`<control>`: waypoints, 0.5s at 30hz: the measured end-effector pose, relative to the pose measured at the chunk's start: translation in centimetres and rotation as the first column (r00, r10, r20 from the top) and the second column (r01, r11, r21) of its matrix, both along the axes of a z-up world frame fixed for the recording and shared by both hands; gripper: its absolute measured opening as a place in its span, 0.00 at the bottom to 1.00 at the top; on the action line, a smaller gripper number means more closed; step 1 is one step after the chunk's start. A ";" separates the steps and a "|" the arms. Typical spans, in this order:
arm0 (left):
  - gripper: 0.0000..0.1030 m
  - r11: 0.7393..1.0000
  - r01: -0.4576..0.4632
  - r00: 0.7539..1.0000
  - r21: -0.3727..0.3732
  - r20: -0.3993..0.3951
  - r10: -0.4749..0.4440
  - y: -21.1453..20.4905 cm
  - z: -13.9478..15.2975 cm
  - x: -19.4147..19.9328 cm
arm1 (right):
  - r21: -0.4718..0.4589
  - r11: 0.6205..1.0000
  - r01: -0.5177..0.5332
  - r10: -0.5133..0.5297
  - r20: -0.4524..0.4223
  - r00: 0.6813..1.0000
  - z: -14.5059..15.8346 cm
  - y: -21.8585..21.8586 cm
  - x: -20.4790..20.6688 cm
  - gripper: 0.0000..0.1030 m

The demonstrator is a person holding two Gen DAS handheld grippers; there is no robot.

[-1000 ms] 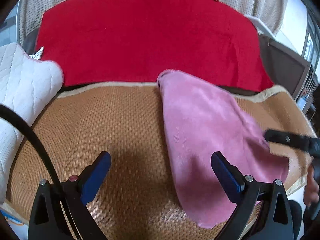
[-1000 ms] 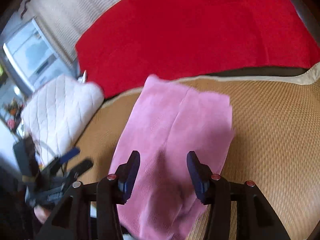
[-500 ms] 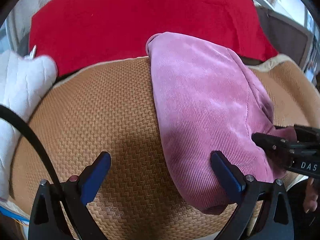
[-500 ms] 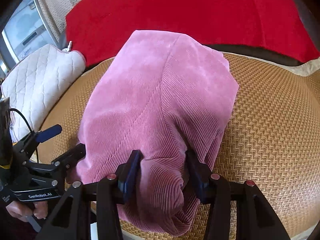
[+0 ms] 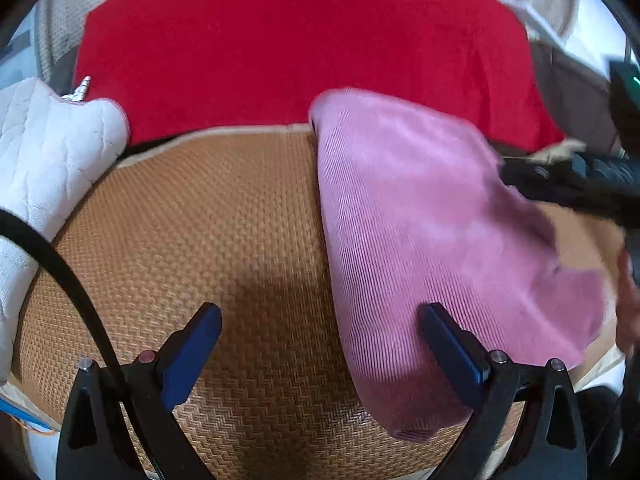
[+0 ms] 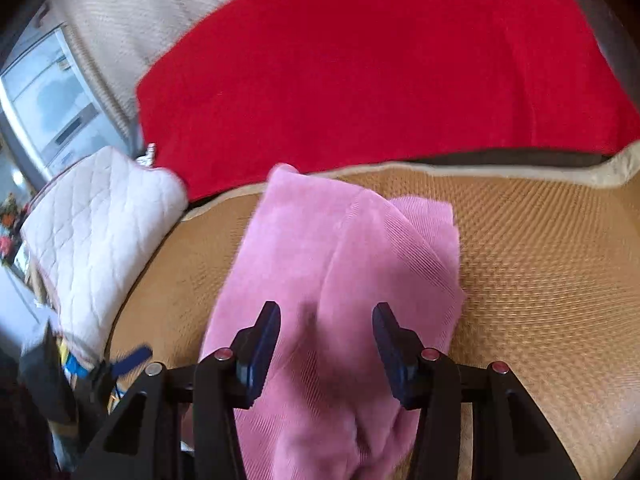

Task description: Fold large clothes

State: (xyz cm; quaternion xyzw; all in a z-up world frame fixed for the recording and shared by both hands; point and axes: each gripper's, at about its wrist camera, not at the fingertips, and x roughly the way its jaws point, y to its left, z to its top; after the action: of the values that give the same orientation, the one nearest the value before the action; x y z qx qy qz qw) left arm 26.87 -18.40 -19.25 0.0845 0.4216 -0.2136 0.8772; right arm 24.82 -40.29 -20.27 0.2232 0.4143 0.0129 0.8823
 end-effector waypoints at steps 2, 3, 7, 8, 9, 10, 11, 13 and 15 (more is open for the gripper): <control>0.98 1.000 0.018 1.000 -0.008 -0.007 -0.018 -0.4 -0.5 0.1 | 0.000 1.000 0.022 -0.022 -0.088 0.996 -2.9 -0.4 2.1 0.51; 0.98 0.999 0.028 0.999 -0.029 -0.020 -0.029 -0.4 -0.6 0.2 | 0.026 0.999 0.036 -0.032 -0.122 0.992 -4.4 -0.9 2.6 0.51; 0.98 0.999 0.018 1.000 -0.030 -0.012 -0.019 -0.3 -0.7 0.4 | 0.038 0.998 0.053 -0.049 -0.113 0.992 -4.6 -1.4 2.9 0.51; 0.98 1.000 0.016 1.000 -0.015 0.009 -0.015 -0.5 -0.4 0.1 | 0.025 0.998 0.052 -0.048 -0.113 0.992 -4.3 -1.2 2.7 0.51; 0.98 1.000 0.013 1.000 -0.003 0.029 -0.013 -0.6 -0.2 -0.2 | 0.016 0.999 0.048 -0.045 -0.109 0.993 -3.9 -1.0 2.4 0.52; 0.98 1.000 0.011 0.999 0.009 0.051 -0.012 -0.6 0.2 -0.6 | 0.021 0.999 0.044 -0.042 -0.105 0.994 -3.5 -0.9 2.0 0.53; 0.98 1.000 0.010 0.997 0.019 0.082 -0.011 -0.6 0.8 -1.3 | 0.029 0.999 0.043 -0.040 -0.091 0.995 -2.9 -0.9 1.3 0.53; 0.98 1.000 0.011 0.994 0.016 0.110 -0.012 -0.6 2.0 -2.5 | 0.041 0.998 0.054 -0.051 -0.055 0.997 -1.6 -0.8 -0.2 0.53; 0.98 1.000 0.004 0.989 0.004 0.146 -0.005 -0.3 3.2 -3.9 | 0.043 0.997 0.058 -0.058 -0.021 0.998 -0.3 -0.7 -2.4 0.53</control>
State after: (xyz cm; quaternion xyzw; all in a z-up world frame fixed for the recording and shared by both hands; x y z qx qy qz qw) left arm 23.01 -18.70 -16.06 0.1024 0.3566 -0.2082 0.9050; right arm 22.42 -41.01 -20.55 0.2545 0.4161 -0.0059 0.8729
